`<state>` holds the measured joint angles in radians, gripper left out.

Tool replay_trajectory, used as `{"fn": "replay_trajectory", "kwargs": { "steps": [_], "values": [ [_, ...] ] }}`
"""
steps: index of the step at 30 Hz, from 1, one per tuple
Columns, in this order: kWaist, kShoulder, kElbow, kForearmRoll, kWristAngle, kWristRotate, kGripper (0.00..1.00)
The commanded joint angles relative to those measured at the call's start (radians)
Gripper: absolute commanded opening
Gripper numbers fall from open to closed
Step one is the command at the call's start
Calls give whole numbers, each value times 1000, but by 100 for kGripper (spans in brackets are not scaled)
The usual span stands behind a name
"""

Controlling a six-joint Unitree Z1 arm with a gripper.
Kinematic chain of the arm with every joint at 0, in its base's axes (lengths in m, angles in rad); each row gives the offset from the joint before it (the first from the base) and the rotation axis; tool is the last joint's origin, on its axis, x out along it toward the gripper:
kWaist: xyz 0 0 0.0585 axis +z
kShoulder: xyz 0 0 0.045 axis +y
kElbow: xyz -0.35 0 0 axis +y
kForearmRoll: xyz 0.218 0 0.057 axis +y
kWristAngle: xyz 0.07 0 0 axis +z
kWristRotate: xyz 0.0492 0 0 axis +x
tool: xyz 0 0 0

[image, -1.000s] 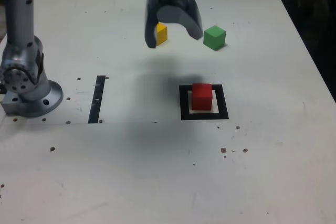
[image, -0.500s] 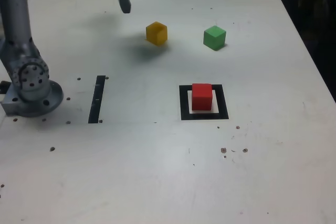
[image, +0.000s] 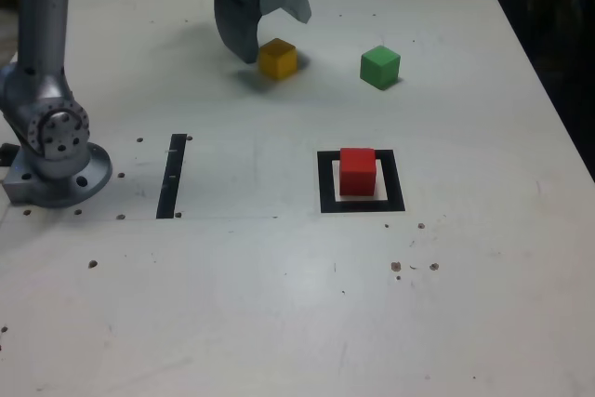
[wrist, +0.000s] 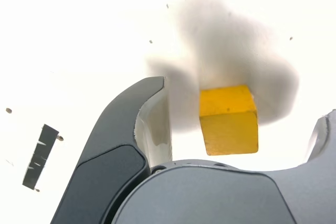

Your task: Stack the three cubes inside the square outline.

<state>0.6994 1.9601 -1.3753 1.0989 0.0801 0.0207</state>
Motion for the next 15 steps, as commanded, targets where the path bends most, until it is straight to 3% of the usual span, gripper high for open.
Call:
{"fn": "replay_trajectory", "kwargs": {
  "steps": [1, 9, 15],
  "values": [
    [-11, 18, -13, -1, -3, -12, 96],
    [-31, 91, -50, 0, 0, -22, 93],
    [-29, 123, -82, 44, 9, -20, 80]
  ]
}}
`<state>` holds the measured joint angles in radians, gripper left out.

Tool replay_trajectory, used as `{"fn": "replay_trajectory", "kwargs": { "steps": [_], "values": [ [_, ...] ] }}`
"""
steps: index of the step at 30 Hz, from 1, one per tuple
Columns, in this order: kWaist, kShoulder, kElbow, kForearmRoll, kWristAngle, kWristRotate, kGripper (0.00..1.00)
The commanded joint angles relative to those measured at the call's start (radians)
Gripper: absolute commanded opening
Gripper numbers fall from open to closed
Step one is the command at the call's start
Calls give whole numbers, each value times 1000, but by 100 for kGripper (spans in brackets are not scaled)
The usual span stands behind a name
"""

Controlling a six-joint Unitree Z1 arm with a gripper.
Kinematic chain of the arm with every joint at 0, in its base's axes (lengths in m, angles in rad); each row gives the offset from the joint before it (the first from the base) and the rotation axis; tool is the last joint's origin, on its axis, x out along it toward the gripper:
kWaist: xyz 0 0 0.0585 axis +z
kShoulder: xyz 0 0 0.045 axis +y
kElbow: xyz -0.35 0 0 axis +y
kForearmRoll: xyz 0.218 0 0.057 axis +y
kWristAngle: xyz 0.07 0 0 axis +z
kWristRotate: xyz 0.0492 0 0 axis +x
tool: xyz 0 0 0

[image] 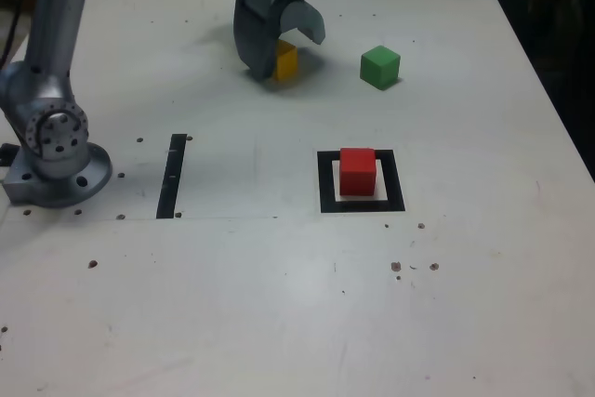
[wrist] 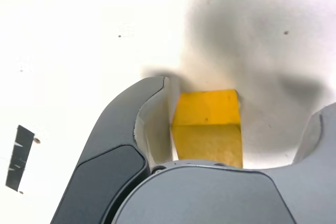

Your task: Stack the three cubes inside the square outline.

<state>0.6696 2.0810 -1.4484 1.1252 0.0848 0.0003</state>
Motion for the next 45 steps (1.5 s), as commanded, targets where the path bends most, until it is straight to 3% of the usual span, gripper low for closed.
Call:
{"fn": "replay_trajectory", "kwargs": {
  "steps": [1, 6, 9, 16, 24, 32, 39, 45],
  "values": [
    [1, 3, -13, 26, 7, 0, 76],
    [1, 3, -24, 43, 15, -2, 53],
    [1, 4, -27, 42, 11, 0, 45],
    [1, 28, -32, 23, -9, 13, 40],
    [0, 28, -42, 21, -5, 22, 28],
    [-36, -28, -70, 88, 8, 38, 27],
    [-220, -167, -69, 179, 38, 85, 27],
    [-478, -258, -39, 208, 14, 106, 27]
  ]
}}
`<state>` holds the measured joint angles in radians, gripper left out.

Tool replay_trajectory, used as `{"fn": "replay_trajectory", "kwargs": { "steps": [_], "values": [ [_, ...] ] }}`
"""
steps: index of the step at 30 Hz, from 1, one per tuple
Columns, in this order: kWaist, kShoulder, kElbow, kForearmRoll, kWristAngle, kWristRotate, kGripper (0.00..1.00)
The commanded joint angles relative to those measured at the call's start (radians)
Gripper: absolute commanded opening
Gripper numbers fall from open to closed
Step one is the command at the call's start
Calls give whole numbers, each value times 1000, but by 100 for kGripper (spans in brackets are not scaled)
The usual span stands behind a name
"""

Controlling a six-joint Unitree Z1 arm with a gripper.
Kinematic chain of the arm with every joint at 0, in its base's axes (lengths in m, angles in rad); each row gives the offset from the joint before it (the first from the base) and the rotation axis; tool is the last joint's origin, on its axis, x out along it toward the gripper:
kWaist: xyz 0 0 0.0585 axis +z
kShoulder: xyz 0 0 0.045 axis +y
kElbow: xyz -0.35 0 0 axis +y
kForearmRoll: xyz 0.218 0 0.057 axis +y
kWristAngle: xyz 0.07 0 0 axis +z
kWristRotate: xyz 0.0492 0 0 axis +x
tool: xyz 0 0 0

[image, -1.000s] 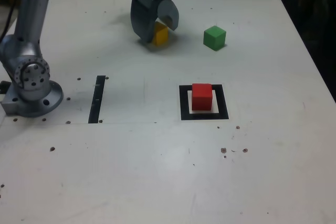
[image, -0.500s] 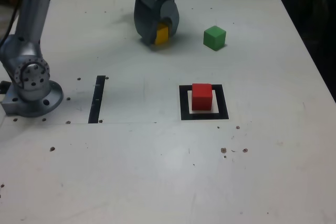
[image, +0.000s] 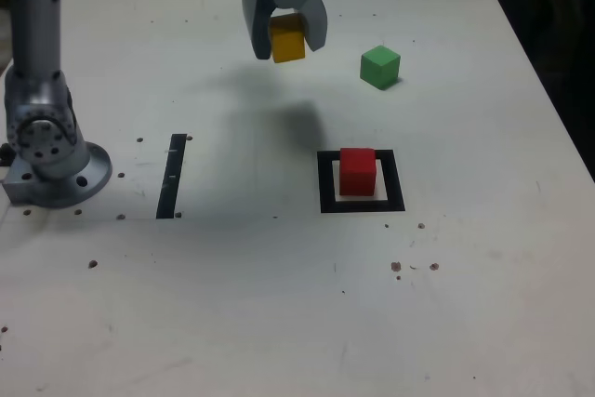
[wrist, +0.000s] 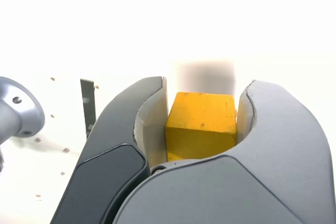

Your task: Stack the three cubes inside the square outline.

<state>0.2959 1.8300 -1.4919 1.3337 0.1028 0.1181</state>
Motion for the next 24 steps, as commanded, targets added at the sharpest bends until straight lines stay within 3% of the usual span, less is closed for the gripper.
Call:
{"fn": "replay_trajectory", "kwargs": {
  "steps": [1, 6, 14, 24],
  "values": [
    [-147, -8, 4, -1, -8, -24, 27],
    [-308, 14, -12, -4, -32, -93, 27],
    [-446, 104, -102, 4, -79, -166, 27],
    [-485, 193, -181, 49, -63, -176, 27]
  ]
}}
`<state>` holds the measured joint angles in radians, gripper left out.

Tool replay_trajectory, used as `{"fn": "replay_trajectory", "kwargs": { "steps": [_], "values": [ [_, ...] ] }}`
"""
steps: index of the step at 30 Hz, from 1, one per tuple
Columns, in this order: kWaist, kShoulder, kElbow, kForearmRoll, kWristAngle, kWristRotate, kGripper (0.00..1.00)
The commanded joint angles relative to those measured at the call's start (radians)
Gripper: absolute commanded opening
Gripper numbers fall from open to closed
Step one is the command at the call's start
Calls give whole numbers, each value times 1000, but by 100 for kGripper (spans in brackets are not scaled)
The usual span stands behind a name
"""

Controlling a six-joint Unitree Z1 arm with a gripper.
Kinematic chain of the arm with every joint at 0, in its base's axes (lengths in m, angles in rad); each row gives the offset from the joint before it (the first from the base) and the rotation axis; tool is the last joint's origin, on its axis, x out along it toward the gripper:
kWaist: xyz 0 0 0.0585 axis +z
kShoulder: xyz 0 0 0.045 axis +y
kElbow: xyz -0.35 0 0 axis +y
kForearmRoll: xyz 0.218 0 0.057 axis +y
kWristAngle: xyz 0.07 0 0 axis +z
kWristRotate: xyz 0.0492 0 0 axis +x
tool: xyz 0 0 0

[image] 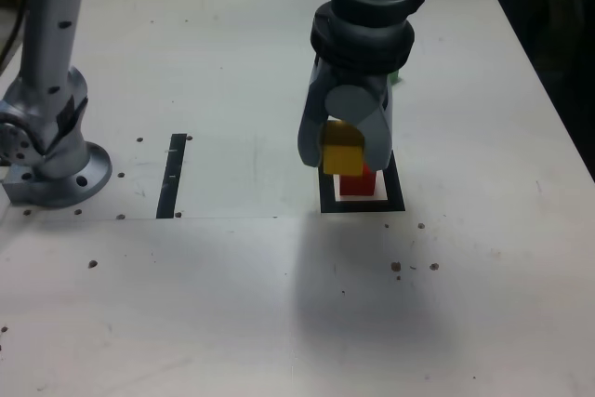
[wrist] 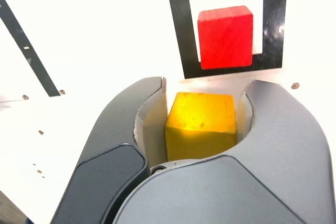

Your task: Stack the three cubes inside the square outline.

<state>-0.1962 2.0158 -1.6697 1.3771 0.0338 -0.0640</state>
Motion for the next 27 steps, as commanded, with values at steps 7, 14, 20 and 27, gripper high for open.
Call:
{"fn": "replay_trajectory", "kwargs": {
  "steps": [7, 14, 20, 27],
  "values": [
    [48, 24, 6, 8, 11, 28, 27],
    [72, 51, 5, -13, 8, 29, 27],
    [80, 64, -2, -28, 7, 29, 28],
    [85, 65, 1, -36, 11, 29, 31]
  ]
}}
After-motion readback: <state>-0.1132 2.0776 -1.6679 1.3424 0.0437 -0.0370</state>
